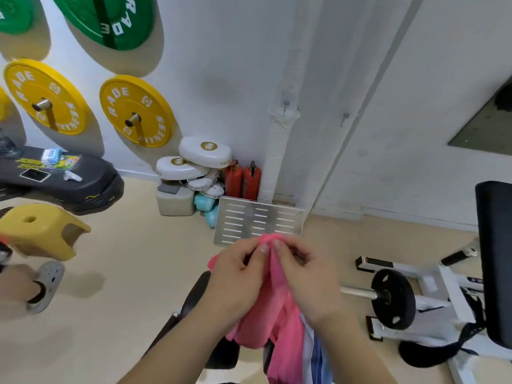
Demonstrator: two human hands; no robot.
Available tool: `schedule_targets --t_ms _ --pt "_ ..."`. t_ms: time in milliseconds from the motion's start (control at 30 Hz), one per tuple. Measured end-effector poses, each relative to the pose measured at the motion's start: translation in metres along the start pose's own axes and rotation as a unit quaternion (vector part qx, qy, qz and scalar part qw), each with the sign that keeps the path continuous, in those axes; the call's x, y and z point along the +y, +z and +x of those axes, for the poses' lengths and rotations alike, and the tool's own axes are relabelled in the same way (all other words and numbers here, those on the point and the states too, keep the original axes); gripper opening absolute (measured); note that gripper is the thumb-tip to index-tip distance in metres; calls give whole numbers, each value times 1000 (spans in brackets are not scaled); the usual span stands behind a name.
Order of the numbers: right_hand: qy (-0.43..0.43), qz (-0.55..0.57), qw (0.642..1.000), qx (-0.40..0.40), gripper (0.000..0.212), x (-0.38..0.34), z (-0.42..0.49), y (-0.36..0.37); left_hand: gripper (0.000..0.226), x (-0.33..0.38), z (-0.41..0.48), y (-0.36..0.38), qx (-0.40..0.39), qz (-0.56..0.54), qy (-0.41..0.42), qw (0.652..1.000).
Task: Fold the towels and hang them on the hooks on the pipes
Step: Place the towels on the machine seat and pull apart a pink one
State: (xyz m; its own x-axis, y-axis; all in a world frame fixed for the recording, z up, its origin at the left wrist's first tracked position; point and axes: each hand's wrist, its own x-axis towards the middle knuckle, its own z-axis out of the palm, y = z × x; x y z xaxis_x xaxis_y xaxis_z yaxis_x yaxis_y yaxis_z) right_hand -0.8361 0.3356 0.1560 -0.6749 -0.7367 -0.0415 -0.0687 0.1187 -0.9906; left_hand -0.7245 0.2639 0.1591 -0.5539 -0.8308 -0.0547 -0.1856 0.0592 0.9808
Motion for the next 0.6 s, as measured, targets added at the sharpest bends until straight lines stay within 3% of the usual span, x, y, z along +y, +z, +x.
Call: schedule_targets --t_ms 167,400,600 --pt "-13 -55 998 -3 23 11 -7 13 27 -9 -14 -9 39 -27 -36 998" --pt "37 -19 999 -25 25 9 -10 14 27 -10 -20 -11 50 -58 -52 996" --pt "37 -33 998 -37 30 10 -15 13 26 -17 -20 -11 13 75 13 997"
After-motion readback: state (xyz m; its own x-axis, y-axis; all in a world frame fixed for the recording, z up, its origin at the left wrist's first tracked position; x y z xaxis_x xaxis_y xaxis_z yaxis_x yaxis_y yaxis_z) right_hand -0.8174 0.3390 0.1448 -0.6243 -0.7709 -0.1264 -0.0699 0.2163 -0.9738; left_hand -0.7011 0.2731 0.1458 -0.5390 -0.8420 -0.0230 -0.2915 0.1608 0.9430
